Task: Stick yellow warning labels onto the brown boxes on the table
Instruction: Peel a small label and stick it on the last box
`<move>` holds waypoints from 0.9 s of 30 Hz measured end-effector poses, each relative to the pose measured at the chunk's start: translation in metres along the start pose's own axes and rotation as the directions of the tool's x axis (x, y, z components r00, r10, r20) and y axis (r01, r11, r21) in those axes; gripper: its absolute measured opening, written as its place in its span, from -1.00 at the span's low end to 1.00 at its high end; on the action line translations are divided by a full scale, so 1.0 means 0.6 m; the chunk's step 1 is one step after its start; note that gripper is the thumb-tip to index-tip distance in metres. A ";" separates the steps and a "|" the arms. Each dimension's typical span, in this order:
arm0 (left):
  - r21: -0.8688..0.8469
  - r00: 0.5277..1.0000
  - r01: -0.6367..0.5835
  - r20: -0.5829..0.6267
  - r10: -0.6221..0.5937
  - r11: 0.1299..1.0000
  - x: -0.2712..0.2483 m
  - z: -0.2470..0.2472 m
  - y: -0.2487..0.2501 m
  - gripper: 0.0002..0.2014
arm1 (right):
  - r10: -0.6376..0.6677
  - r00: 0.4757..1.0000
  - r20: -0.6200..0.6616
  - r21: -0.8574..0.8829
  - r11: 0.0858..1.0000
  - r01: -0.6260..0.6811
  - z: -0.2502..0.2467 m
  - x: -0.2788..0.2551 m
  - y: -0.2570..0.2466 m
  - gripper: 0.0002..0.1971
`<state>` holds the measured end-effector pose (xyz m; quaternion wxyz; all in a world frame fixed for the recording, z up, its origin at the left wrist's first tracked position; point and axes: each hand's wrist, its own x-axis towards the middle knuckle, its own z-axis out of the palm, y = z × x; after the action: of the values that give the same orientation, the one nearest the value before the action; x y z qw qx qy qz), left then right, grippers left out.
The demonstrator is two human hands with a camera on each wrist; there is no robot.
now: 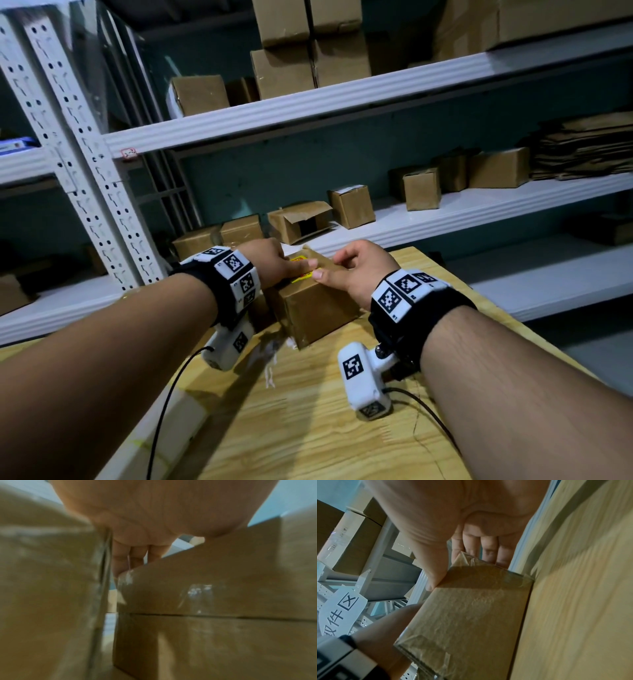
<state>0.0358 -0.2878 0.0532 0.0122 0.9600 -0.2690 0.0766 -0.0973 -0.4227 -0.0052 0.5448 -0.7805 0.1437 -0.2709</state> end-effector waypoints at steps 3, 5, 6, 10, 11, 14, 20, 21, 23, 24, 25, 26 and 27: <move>0.043 0.997 0.040 -0.068 -0.038 0.998 0.013 0.005 0.009 -0.21 | 0.009 1.000 0.014 -0.004 1.000 -0.009 -0.002 -0.002 -0.001 -0.50; 0.061 0.994 0.056 -0.095 -0.050 0.997 0.020 0.004 0.017 -0.30 | 0.010 1.000 0.023 -0.011 1.000 -0.010 -0.005 -0.004 -0.002 -0.51; 0.073 0.994 0.053 -0.096 -0.046 0.996 0.022 0.002 0.019 -0.34 | 0.012 1.000 0.025 -0.013 1.000 -0.011 -0.006 -0.004 -0.002 -0.51; 0.129 0.995 -0.009 -0.102 0.022 0.992 0.013 -0.007 0.018 -0.43 | 0.026 0.999 0.039 0.009 1.000 -0.026 -0.010 -0.003 0.000 -0.50; 0.108 0.996 -0.022 -0.089 0.032 0.994 0.007 -0.010 0.013 -0.42 | 0.022 0.999 0.049 0.031 0.999 -0.024 -0.010 -0.003 0.000 -0.47; -0.003 0.999 -0.025 0.036 0.025 1.000 -0.020 -0.021 -0.008 -0.33 | -0.015 0.998 0.064 0.055 0.998 0.011 -0.006 -0.001 0.002 -0.44; -0.096 0.978 0.061 0.207 -0.040 0.994 -0.082 -0.034 -0.001 -0.14 | -0.029 0.997 0.070 0.021 0.999 0.027 -0.005 -0.005 -0.002 -0.72; -0.136 0.980 0.083 0.191 -0.056 0.987 -0.087 -0.036 0.002 -0.16 | -0.029 0.997 0.073 0.029 0.999 0.027 -0.005 -0.006 -0.001 -0.72; -0.281 0.989 0.104 0.128 -0.070 0.954 -0.097 -0.047 -0.005 -0.25 | -0.032 0.997 0.072 0.031 0.999 0.030 -0.004 -0.005 0.000 -0.70; -0.336 0.993 0.105 0.085 -0.081 0.936 -0.102 -0.053 -0.016 -0.32 | -0.029 0.997 0.071 0.028 0.999 0.027 -0.004 -0.005 -0.001 -0.69; -0.382 0.993 0.118 0.033 -0.114 0.917 -0.105 -0.060 -0.033 -0.34 | -0.027 0.997 0.072 0.027 0.999 0.025 -0.004 -0.005 -0.003 -0.68; -0.447 0.988 0.131 -0.017 -0.155 0.885 -0.107 -0.067 -0.052 -0.32 | -0.031 0.997 0.077 0.021 0.999 0.029 -0.006 -0.005 -0.005 -0.67; -0.500 0.975 0.165 -0.046 -0.217 0.850 -0.112 -0.073 -0.077 -0.29 | -0.033 0.996 0.088 0.010 0.999 0.033 -0.004 -0.006 -0.008 -0.66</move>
<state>-0.0031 -0.2110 0.0866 0.2779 0.9418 -0.1818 0.0523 -0.1017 -0.4209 -0.0012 0.5495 -0.7916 0.1053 -0.2456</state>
